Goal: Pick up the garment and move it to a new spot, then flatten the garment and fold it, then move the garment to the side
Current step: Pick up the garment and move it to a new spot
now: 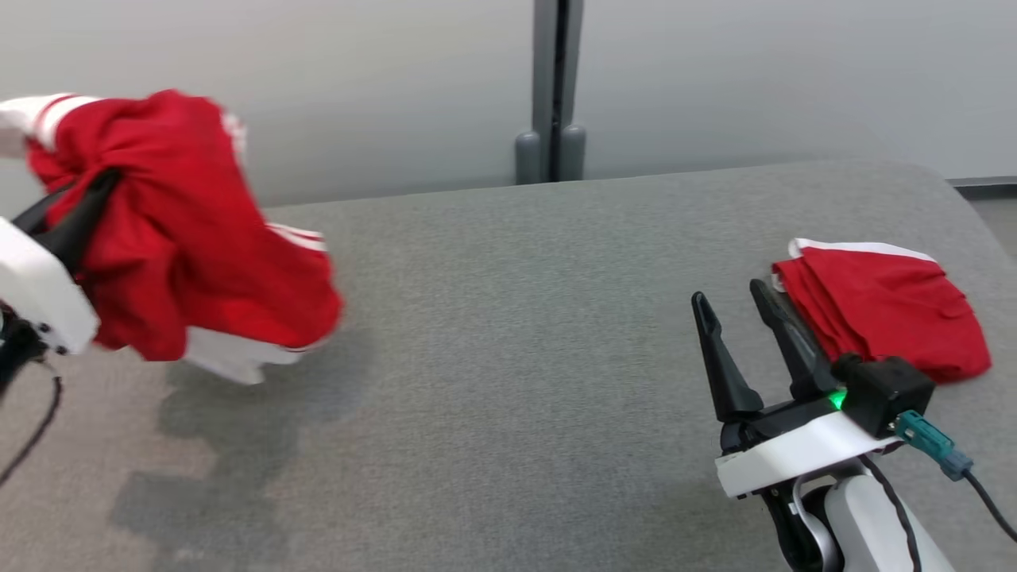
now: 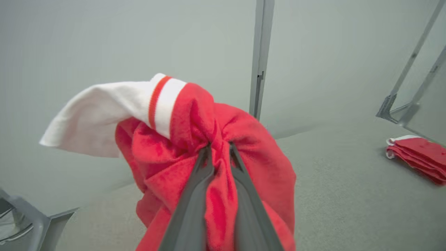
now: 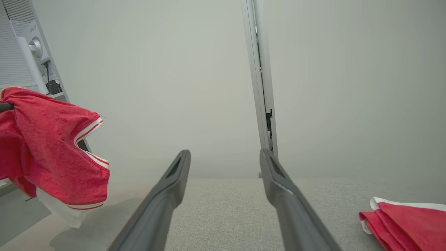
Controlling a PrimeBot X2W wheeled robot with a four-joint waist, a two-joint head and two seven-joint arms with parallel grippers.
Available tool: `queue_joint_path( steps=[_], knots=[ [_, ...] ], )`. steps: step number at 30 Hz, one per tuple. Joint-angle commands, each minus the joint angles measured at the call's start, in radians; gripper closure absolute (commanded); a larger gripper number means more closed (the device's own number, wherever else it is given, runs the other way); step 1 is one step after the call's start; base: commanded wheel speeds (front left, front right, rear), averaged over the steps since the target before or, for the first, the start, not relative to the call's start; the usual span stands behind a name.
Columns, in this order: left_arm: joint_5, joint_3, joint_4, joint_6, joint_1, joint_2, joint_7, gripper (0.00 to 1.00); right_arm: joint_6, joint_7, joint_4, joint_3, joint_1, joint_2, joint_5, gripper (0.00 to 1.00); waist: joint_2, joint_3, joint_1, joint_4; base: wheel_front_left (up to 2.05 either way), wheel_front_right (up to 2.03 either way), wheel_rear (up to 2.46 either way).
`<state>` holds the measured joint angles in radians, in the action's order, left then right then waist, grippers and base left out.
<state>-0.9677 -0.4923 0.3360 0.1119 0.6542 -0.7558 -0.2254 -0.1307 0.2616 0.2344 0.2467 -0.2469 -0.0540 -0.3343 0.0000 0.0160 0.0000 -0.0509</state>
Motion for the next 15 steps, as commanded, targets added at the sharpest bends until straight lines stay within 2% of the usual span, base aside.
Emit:
queue_joint_path(
  steps=[1, 10, 15],
  knots=[
    [0.020, -0.005, -0.030, -0.012, -0.019, 0.001, 0.016, 1.00, 0.000, 0.005, -0.009, -0.006, 0.008, -0.009, 0.002, 0.00, 0.0000, -0.009, 0.0000, -0.023, 0.00, 0.00, 0.00],
    [0.092, -0.056, -0.250, -0.105, -0.107, 0.094, 0.115, 1.00, 0.000, 0.005, -0.039, -0.033, 0.008, -0.027, 0.011, 0.00, 0.0000, 0.008, 0.0000, -0.110, 0.00, 0.00, 0.00],
    [0.156, -0.107, -0.240, -0.140, -0.182, 0.153, 0.209, 1.00, 0.000, 0.005, -0.040, -0.027, 0.008, -0.024, 0.014, 0.00, 0.0000, 0.038, 0.0000, -0.159, 0.00, 0.00, 0.00]
  ],
)
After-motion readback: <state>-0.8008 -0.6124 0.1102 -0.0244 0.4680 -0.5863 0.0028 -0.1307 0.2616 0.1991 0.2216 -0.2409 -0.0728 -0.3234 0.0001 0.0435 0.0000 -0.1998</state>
